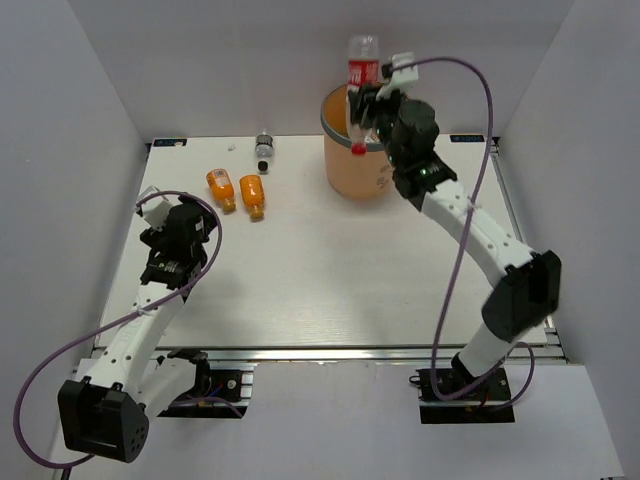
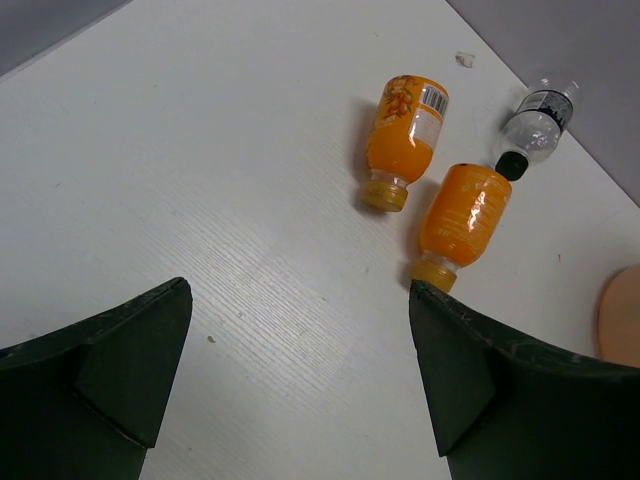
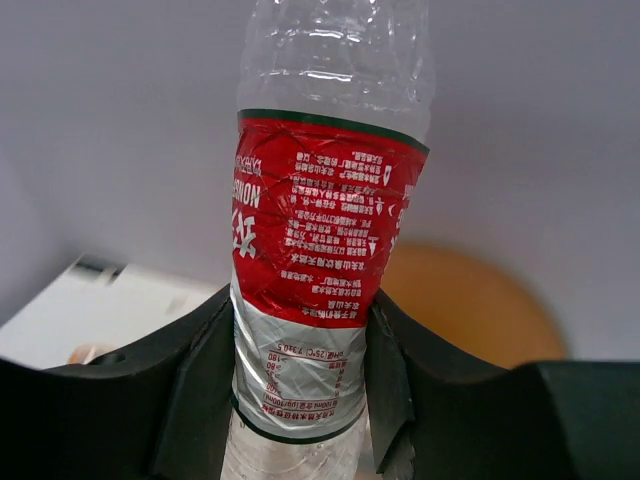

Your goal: Put the plastic bottles in the bin

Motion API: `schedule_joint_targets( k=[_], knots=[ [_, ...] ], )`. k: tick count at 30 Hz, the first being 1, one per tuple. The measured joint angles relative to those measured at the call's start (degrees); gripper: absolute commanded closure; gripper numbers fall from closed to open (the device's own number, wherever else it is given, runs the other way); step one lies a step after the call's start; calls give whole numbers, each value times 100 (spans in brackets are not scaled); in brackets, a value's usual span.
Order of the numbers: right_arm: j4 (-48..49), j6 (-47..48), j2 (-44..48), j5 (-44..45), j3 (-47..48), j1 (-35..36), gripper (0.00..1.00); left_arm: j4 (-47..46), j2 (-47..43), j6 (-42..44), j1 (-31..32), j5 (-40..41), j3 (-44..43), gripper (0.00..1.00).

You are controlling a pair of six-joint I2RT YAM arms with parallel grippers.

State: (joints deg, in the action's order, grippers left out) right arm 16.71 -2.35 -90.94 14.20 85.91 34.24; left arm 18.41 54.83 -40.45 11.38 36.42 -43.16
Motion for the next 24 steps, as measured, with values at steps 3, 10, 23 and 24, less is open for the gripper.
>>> schedule_joint_targets(
  k=[3,10,23,24],
  knots=[
    [190,280,-1016,-76,1438,-437,63,-22,116,17,-2,4,11,2],
    [-275,472,-3130,-133,3560,-979,25,-105,426,103,-129,-68,11,2],
    [-531,791,-1703,-267,1954,-1019,11,-649,1792,511,-730,-1211,-538,2],
    [-498,785,-1298,-302,1534,-1019,11,-706,2000,570,-745,-1300,-675,2]
  ],
)
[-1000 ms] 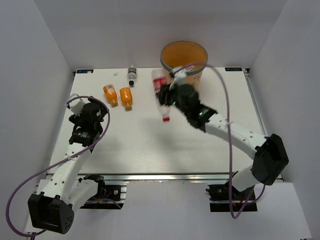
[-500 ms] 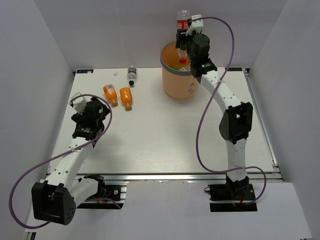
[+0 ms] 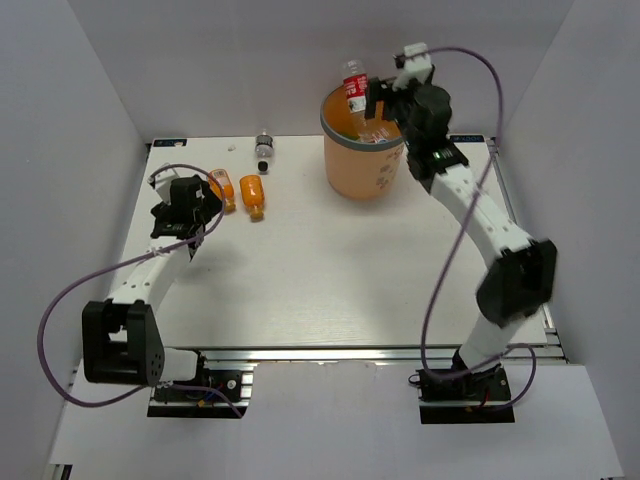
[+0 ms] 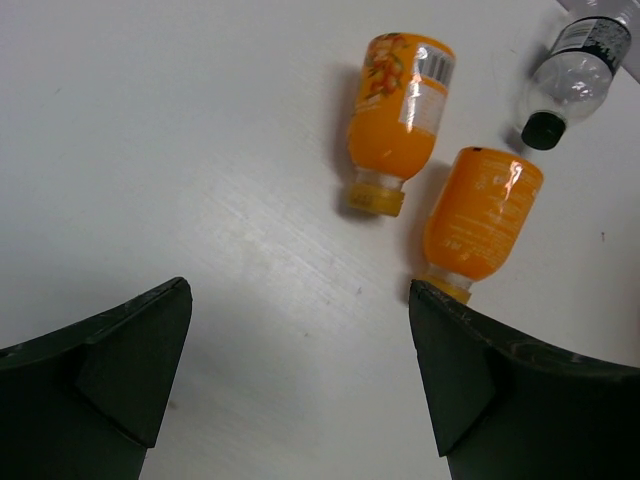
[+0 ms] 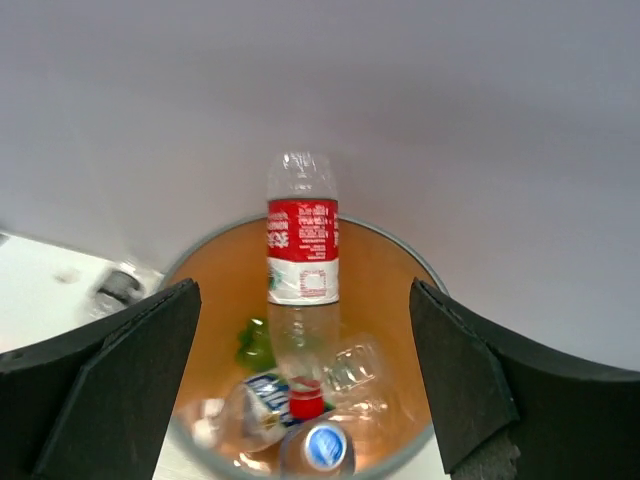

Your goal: Put the plastic bottles in the bin

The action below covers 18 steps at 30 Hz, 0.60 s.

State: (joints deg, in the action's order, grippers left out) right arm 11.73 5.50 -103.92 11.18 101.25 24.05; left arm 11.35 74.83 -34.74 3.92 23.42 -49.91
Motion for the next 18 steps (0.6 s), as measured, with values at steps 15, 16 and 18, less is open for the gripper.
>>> schedule_joint_targets(
  k=[15,16,18],
  knots=[
    [787,-1237,4996,13,-6100,-22,11,-238,3753,398,-282,-780,-2852,2],
    [682,-1261,5128,85,-6203,-28,11,-243,3915,409,-291,-785,-2964,2],
    [511,-1272,5346,232,-6284,-44,11,-225,4148,415,-295,-782,-3139,2]
  ],
)
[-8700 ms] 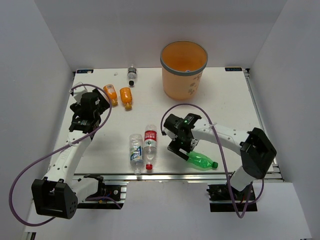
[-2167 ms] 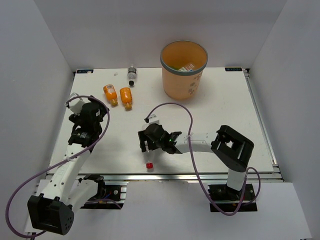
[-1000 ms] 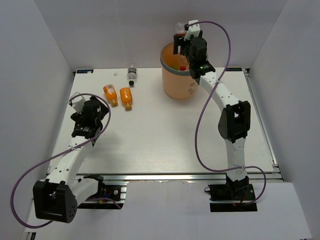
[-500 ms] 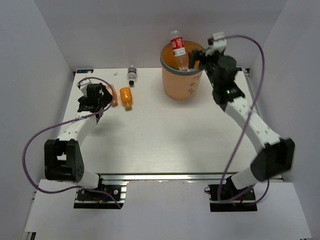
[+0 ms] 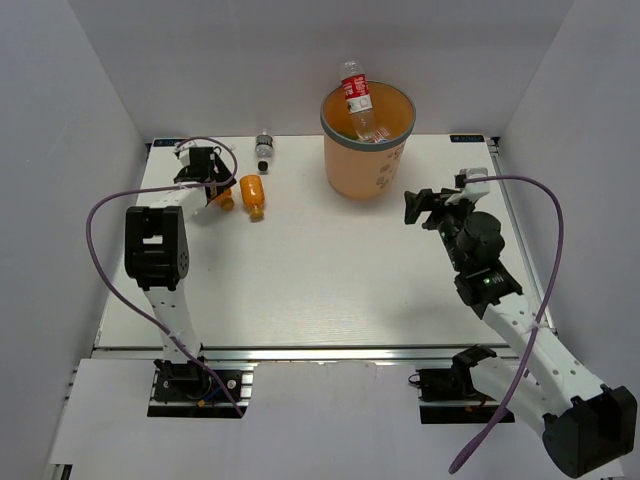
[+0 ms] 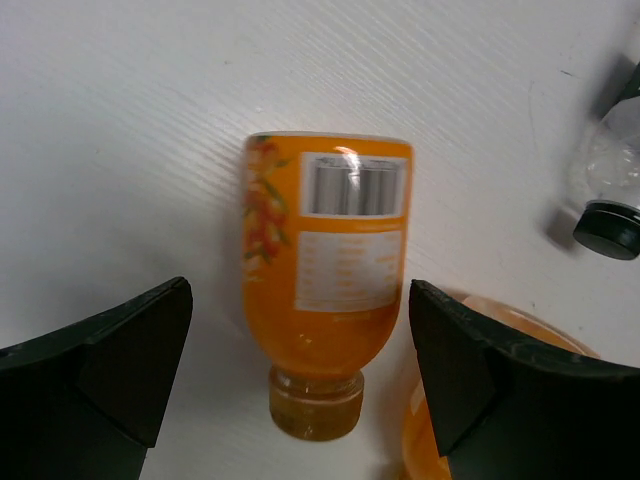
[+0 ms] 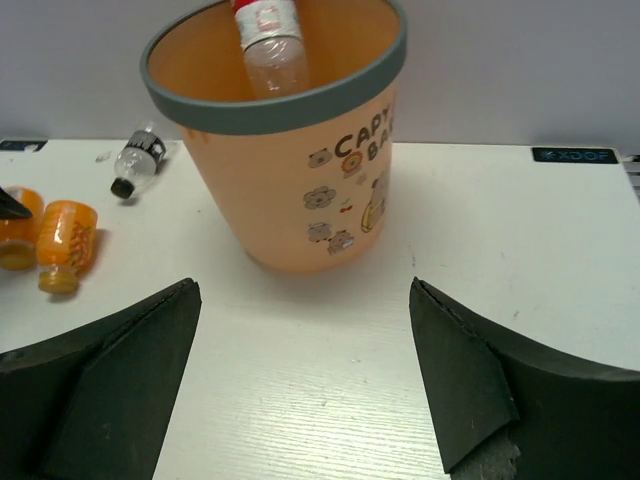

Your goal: Put the plastic bottles in the bin

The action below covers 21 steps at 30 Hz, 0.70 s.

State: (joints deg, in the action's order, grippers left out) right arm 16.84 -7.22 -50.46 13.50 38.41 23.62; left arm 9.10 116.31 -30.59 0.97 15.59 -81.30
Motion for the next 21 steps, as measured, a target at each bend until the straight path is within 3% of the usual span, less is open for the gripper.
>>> schedule_joint_targets(
  k=[5,7,13,21],
  knots=[
    [-118,9,378,249,-107,-17,11,-105,380,11,0,-61,-227,2],
    [-205,17,444,317,-129,-26,11,-136,529,-7,0,-92,-334,7],
    [-345,31,586,555,-278,-31,11,90,1008,-114,0,-118,-968,48],
    [-326,26,625,745,-352,-37,11,658,511,-341,0,275,-1088,51]
  ],
)
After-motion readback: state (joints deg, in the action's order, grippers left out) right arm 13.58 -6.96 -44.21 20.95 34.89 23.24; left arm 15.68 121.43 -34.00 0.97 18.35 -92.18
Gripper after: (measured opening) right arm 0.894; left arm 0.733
